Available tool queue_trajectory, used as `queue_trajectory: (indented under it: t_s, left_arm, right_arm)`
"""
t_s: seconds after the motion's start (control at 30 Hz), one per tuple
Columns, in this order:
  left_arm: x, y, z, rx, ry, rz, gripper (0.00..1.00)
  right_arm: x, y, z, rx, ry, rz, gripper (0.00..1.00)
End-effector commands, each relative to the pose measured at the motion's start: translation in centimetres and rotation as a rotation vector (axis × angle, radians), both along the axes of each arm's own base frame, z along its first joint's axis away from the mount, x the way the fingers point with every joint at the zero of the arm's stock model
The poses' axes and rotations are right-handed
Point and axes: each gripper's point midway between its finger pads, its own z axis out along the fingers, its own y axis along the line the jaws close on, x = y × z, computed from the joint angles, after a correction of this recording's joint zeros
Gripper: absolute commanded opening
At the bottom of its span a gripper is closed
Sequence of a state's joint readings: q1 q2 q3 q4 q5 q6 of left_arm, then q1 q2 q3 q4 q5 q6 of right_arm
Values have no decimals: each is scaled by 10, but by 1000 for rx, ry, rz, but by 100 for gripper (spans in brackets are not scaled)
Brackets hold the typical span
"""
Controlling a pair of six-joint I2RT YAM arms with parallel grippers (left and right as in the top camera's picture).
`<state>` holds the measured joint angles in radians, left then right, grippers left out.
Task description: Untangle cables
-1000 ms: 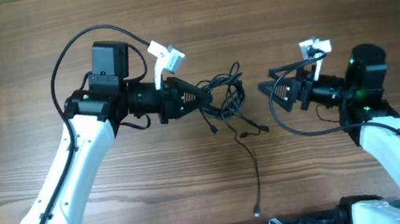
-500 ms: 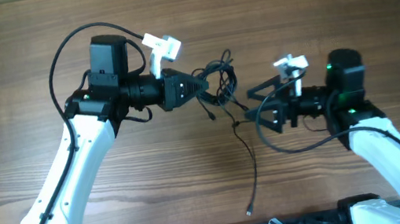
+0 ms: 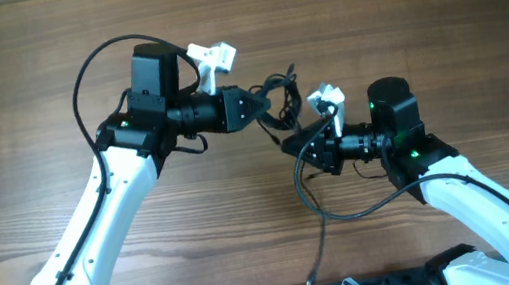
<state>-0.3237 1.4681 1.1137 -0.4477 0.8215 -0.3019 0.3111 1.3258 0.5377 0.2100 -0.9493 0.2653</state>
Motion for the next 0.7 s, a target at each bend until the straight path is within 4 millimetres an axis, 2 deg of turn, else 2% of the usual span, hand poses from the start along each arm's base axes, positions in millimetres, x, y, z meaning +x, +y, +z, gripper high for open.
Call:
queue_trajectory:
  t_s: [0.0, 0.13, 0.23, 0.47, 0.67]
  left_arm:
    - [20, 13, -7, 115, -115, 56, 4]
    - [19, 13, -7, 140, -190, 6, 4]
    - [16, 8, -6, 134, -205, -24, 4]
    - [-27, -30, -8, 130, -312, -274, 4]
    - [-37, -41, -6, 104, -310, -316, 4]
  right_arm:
    - [-13, 5, 11, 74, 128, 48, 5]
    - [-17, 2, 21, 117, 185, 58, 5]
    - [-10, -5, 26, 133, 181, 25, 5]
    - [16, -21, 58, 235, 135, -49, 5]
    - [49, -40, 52, 216, 133, -244, 5]
